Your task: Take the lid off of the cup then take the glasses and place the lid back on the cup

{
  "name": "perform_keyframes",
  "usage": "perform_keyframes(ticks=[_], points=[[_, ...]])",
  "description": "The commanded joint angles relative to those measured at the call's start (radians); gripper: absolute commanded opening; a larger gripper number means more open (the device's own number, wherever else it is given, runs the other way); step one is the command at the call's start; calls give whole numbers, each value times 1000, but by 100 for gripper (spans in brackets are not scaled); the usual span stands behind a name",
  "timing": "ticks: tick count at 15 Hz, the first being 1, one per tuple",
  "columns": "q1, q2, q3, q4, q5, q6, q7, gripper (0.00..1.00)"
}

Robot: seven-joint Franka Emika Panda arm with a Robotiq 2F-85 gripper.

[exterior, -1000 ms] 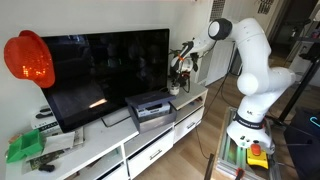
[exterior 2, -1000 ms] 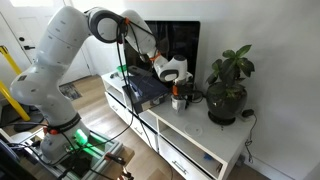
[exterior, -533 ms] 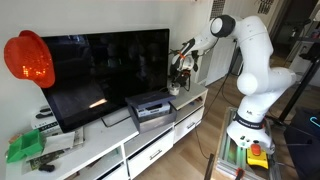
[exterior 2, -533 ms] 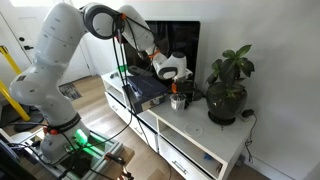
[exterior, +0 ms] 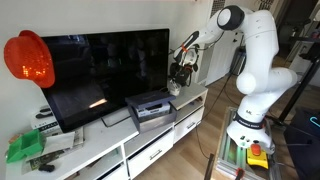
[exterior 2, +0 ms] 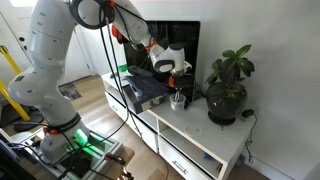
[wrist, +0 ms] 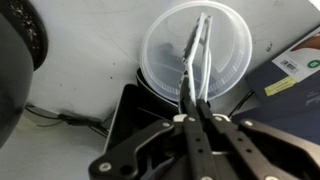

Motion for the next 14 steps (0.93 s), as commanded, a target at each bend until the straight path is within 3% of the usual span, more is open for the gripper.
perform_keyframes(ticks=[1,8,10,14], points=[[-18,-124,7,-99,66,12,-25,2],[53,-257,-133,-128,72,-6,120,2],[102,-272,-219,-135,11,7,220,2],[227,-222,-432,-124,-241,39,450,2]])
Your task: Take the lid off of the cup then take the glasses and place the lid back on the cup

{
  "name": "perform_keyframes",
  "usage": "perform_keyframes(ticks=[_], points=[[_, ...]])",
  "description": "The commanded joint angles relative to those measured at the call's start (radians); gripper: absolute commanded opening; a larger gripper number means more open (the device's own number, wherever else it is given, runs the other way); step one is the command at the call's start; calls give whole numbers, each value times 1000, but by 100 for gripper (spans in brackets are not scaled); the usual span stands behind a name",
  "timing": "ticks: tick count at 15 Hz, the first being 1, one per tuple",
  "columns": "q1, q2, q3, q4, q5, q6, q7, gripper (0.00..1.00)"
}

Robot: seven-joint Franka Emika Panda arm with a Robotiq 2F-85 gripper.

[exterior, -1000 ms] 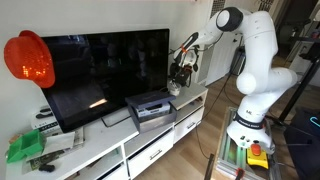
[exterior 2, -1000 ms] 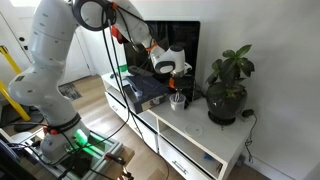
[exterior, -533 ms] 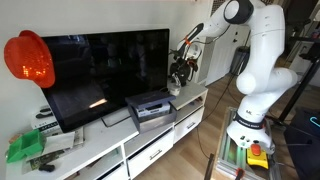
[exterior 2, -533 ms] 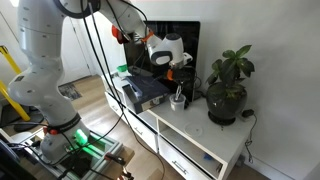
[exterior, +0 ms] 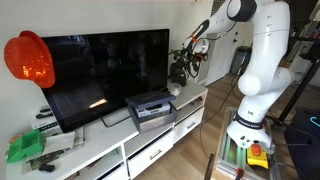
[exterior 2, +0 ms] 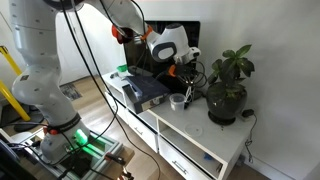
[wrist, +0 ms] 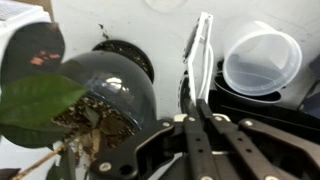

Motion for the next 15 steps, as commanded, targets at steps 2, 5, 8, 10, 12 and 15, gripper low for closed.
perform_keyframes(ticks=[2,5,8,10,12,15], points=[[111,48,-183,-8,-225,0,202,2],[116,96,-219,-7,-287,-18,233,2],[96,166,-218,5,-298,-1,229,2],[76,220,-205,25,-288,11,222,2],[75,278,-221,57,-306,42,239,2],[74,352,-241,110,-332,103,264,2]])
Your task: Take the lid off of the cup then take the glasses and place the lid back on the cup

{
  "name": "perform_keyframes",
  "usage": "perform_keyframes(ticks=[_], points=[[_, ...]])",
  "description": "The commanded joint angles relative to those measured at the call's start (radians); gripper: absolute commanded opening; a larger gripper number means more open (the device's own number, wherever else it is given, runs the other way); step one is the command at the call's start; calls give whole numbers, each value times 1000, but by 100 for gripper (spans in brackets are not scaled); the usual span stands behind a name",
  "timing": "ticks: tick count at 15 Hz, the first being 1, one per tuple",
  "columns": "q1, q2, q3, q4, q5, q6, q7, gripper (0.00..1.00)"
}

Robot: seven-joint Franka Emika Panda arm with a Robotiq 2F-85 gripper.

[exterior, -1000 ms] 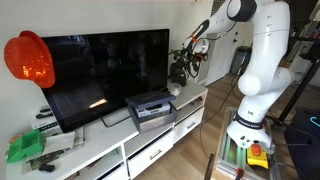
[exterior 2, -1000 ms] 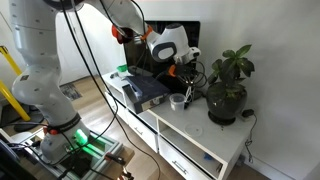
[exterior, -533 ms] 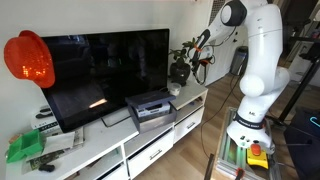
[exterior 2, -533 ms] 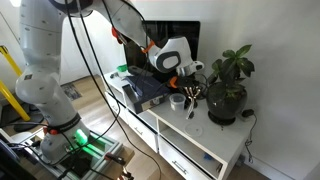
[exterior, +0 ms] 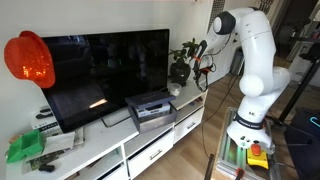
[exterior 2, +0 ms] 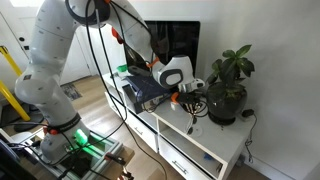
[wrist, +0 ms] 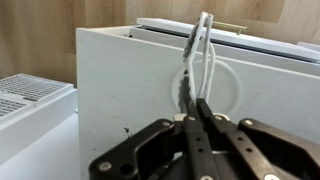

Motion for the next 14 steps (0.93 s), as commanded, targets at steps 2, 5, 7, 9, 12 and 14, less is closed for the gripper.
perform_keyframes(ticks=[2,5,7,9,12,14], points=[[1,130,-43,112,-84,97,76,2],[12,212,-74,181,-126,157,117,2],[14,264,-86,230,-141,186,140,2],[12,309,-90,281,-146,196,156,2],[6,366,-80,348,-142,195,172,2],[9,400,-79,387,-141,190,182,2]])
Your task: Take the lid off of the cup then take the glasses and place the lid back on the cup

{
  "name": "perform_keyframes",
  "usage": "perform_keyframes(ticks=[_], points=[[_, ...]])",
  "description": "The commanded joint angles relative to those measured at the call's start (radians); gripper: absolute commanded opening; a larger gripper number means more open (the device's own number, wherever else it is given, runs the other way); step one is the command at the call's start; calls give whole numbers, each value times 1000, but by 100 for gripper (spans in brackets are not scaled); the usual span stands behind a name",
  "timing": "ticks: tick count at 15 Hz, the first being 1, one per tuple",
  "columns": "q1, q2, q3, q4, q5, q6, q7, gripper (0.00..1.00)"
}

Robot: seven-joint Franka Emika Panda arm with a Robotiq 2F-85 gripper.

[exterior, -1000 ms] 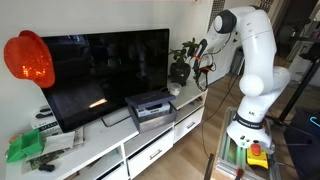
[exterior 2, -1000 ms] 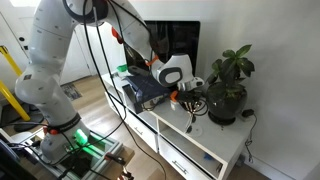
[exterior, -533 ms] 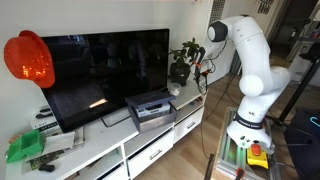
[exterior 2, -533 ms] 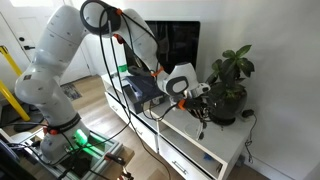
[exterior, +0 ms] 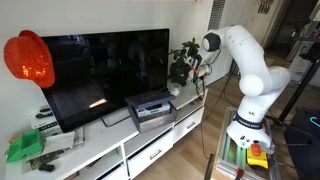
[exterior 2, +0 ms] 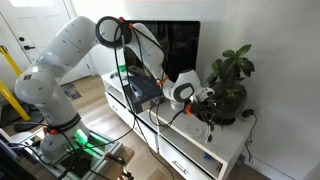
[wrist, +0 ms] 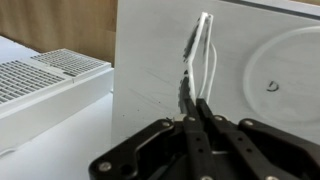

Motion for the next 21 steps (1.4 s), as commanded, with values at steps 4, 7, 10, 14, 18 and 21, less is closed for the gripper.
perform_keyframes(ticks=[4,7,10,14,18,21], points=[[3,119,0,147,-22,5,66,11],[1,134,8,166,-19,11,76,45],[-3,95,25,142,-7,-16,92,65],[-33,13,73,94,40,-179,132,94],[-101,-42,144,83,112,-363,121,100],[-169,-49,202,93,192,-469,110,100]])
